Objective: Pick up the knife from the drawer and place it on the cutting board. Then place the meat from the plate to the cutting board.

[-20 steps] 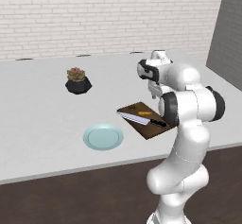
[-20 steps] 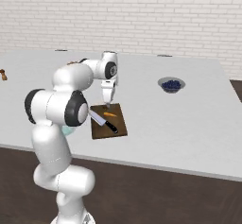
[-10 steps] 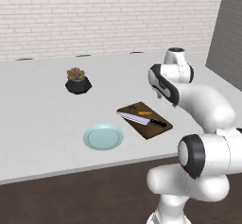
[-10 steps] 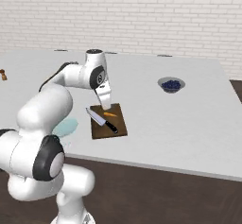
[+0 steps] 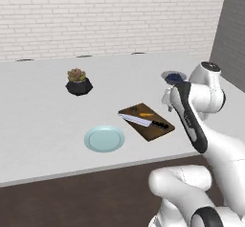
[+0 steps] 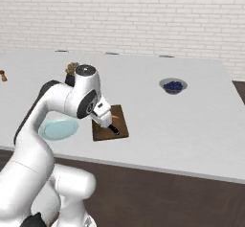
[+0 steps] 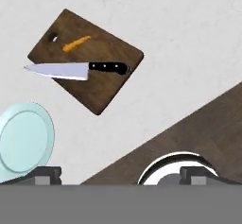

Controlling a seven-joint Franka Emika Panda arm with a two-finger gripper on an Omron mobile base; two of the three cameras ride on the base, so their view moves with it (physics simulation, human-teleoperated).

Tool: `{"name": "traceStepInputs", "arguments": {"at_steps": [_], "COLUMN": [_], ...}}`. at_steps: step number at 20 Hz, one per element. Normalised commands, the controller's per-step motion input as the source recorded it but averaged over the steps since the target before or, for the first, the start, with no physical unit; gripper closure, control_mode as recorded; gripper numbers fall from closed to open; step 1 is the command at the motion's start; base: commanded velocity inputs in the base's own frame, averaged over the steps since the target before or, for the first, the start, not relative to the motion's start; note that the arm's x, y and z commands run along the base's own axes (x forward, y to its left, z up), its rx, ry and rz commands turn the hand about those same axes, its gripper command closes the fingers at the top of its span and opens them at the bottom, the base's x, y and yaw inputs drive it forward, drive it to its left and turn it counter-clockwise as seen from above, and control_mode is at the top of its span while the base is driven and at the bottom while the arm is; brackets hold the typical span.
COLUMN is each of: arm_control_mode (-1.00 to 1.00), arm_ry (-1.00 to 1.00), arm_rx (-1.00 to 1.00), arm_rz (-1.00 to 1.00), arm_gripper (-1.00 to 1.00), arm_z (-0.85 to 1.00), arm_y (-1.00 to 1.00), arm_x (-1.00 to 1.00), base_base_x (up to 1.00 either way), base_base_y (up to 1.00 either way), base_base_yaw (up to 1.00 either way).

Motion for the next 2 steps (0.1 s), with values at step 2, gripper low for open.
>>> {"name": "traceStepInputs", "arguments": {"at_steps": [2], "arm_control_mode": [-1.00], "arm_ry": [-0.19], "arm_rx": [-0.13], "arm_rz": [0.37], "arm_gripper": [-1.00], "arm_z": [0.29], "arm_y": [0.14], "arm_x": [-1.00], "base_base_x": [0.00], "base_base_y": [0.00], "base_base_yaw": [0.00]}}
